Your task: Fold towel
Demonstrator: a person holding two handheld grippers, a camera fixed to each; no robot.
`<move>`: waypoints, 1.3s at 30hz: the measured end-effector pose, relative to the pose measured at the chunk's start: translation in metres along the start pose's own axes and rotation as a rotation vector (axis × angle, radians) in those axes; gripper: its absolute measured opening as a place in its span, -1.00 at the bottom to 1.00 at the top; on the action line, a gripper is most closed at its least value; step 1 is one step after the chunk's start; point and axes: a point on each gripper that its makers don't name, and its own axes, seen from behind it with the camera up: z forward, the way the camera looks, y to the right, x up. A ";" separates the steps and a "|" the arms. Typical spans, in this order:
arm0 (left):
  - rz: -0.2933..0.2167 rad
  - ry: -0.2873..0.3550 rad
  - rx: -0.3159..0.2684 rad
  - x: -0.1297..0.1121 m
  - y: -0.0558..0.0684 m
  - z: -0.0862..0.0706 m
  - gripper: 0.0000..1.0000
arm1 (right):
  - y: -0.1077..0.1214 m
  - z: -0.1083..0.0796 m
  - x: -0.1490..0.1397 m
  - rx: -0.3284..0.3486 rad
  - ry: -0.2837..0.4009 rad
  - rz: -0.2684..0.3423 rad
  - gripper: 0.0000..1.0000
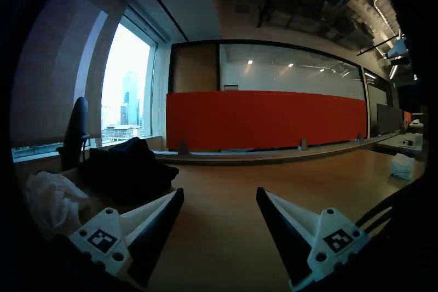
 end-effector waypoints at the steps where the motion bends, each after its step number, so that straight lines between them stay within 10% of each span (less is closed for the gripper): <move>1: 0.000 0.000 0.000 0.000 0.000 0.000 0.97 | -0.001 0.001 -0.001 0.001 0.000 -0.001 0.78; 20: 0.000 0.000 0.000 -0.001 -0.001 0.000 0.97 | 0.005 0.011 -0.040 0.001 -0.003 -0.016 0.78; 39: 0.000 0.001 0.000 -0.002 0.000 0.000 0.97 | 0.019 -0.005 -0.161 -0.034 -0.021 0.020 0.97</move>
